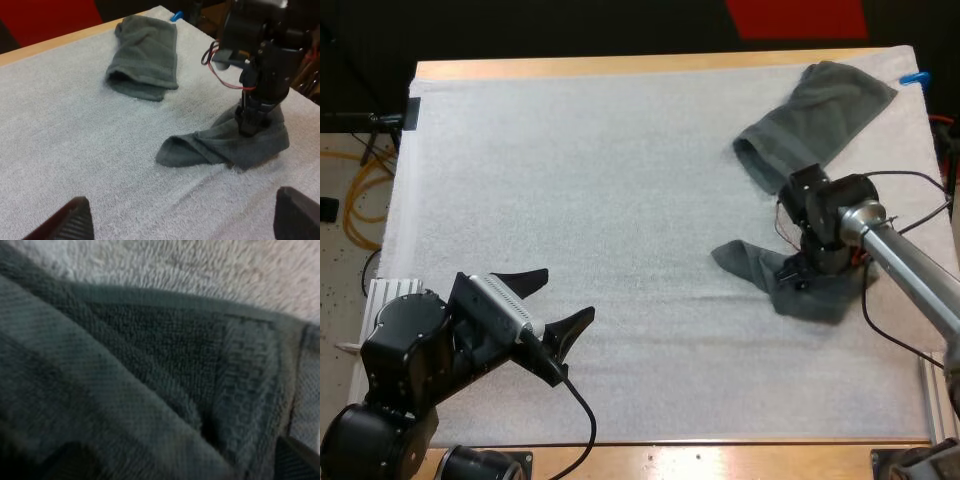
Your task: Pick towel from pile fold and stack
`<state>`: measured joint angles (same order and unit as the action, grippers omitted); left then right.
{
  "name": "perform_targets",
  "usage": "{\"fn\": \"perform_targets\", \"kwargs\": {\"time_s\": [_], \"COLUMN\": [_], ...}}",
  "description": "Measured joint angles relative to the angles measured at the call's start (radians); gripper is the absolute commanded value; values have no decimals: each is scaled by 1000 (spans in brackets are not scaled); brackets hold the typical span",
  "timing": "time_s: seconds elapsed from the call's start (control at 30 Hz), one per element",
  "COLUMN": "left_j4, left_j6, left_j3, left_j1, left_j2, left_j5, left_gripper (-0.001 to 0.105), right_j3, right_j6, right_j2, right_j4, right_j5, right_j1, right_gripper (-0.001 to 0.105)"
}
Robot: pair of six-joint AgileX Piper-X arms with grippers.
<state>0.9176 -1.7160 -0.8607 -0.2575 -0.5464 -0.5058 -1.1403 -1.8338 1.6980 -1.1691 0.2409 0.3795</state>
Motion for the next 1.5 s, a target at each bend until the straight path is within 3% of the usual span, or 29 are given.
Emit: {"fn": "perform_targets", "kwargs": {"time_s": [0.07, 0.1, 0.17, 0.23, 0.3, 0.53, 0.77, 1.0, 1.13, 1.33, 1.5], "left_j4": [0, 0, 0, 0, 0, 0, 0, 0, 0, 0, 0], "left_j6": [0, 0, 0, 0, 0, 0, 0, 0, 0, 0, 0], "left_j3": [0, 0, 0, 0, 0, 0, 0, 0, 0, 0, 0], "left_j1": [0, 0, 0, 0, 0, 0, 0, 0, 0, 0, 0], "left_j2": [0, 0, 0, 0, 0, 0, 0, 0, 0, 0, 0], "left_j5": [0, 0, 0, 0, 0, 0, 0, 0, 0, 0, 0], "left_gripper": [71, 71, 71, 71, 71, 71, 71, 71, 71, 71, 71], "right_j3": [0, 0, 1, 6, 5, 7, -26, -175, -222, -170, -38], "right_j6": [-11, -19, -26, -32, -37, -48, -51, -51, -45, 74, 173], "right_j2": [17, 23, 28, 28, 28, -4, -198, -354, -390, -395, -372], "right_j4": [-15, -27, -42, -51, -59, -56, 54, 233, 301, 299, 344], "right_j5": [-39, -60, -95, -100, -106, -125, -128, 41, 76, 41, -4], "right_j1": [-13, -18, -21, -21, -20, -19, -19, -19, -19, 23, 143], "right_gripper": [67, 60, 43, 15, 0, 0, 0, 0, 0, 0, 0]}}
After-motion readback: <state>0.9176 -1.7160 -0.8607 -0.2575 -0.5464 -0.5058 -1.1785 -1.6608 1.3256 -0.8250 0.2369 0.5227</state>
